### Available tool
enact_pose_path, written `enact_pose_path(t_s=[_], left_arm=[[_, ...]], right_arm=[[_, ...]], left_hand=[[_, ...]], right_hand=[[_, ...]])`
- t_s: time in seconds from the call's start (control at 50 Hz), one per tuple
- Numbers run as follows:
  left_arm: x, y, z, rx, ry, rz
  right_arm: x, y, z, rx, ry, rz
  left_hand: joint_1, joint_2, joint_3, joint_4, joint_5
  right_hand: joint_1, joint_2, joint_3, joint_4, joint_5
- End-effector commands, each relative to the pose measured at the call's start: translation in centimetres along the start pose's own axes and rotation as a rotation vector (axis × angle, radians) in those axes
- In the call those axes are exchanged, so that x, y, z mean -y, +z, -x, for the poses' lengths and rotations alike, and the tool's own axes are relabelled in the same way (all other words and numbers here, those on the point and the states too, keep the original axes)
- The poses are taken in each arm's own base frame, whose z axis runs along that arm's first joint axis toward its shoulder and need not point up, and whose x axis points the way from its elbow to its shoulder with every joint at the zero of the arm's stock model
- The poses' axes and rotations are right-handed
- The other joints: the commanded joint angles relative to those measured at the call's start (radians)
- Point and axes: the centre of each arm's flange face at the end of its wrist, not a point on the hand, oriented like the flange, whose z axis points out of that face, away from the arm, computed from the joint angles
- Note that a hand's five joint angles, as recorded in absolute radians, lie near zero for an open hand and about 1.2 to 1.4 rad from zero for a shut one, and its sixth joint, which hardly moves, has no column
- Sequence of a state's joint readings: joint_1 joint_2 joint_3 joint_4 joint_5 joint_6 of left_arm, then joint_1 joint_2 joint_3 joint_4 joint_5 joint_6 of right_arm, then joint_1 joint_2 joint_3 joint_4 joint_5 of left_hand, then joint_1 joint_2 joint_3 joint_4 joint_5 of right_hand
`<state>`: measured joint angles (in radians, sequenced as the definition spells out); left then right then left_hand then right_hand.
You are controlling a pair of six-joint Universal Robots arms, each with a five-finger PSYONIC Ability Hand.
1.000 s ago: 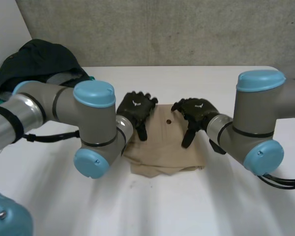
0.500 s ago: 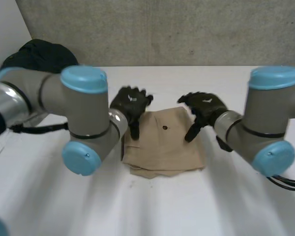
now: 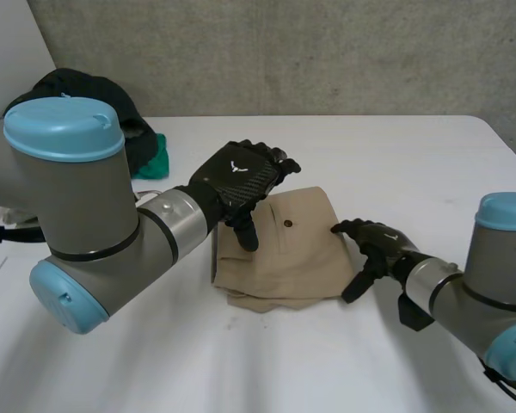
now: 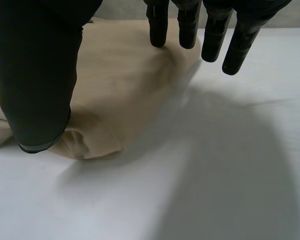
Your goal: Fold the laundry.
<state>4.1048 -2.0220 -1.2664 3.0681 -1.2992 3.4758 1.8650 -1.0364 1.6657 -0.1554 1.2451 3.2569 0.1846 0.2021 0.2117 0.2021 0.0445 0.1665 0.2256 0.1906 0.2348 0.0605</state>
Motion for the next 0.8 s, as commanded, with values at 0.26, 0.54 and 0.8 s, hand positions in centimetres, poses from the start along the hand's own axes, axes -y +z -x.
enact_pose_path(t_s=[0.26, 0.54, 0.8], left_arm=[[0.0, -0.1, 0.2, 0.009, -0.005, 0.002], [0.1, -0.1, 0.2, 0.008, -0.003, 0.0], [1.9, 0.3, 0.9, 0.03, 0.013, -0.059]], right_arm=[[-1.8, 3.5, 3.3, 0.081, -0.015, -0.012], [3.0, 6.9, 1.5, -0.032, 0.092, -0.192], [12.4, 9.8, -14.3, -0.451, 0.161, -0.544]], left_hand=[[0.014, -0.003, -0.013, -0.003, -0.02], [0.017, 0.0, -0.01, 0.0, -0.017], [0.017, 0.0, -0.01, 0.0, -0.017]], right_hand=[[0.325, 0.266, 0.301, 0.256, 0.256], [1.23, 1.171, 1.206, 1.161, 1.161], [1.23, 1.171, 1.206, 1.161, 1.161]])
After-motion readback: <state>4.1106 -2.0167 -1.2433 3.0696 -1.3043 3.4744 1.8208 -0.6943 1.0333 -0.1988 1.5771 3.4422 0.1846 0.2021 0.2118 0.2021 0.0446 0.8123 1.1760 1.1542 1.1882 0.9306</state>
